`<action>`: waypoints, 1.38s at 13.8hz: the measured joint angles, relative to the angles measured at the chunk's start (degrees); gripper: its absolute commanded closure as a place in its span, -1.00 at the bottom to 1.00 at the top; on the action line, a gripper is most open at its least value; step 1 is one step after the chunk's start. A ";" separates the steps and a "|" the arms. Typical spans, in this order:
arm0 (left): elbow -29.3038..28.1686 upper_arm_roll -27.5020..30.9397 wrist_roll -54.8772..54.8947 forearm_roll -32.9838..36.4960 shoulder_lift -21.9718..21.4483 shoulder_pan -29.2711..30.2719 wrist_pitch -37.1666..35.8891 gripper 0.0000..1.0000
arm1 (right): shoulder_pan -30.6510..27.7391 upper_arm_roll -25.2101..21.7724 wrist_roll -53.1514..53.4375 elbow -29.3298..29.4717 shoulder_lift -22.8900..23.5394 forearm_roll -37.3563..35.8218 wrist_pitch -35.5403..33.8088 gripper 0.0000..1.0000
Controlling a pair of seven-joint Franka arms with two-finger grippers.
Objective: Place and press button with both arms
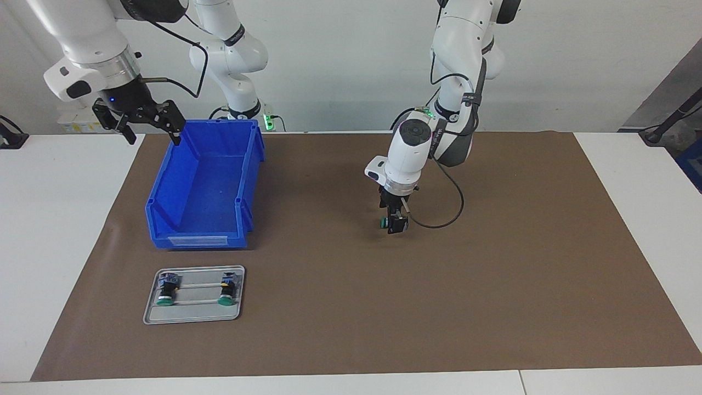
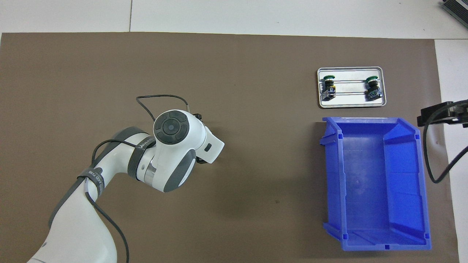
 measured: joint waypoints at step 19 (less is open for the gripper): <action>-3.57 -0.44 0.99 0.13 0.30 -0.15 4.90 -0.14 | -0.08 -0.01 2.59 -1.09 -0.23 -0.14 0.02 -1.00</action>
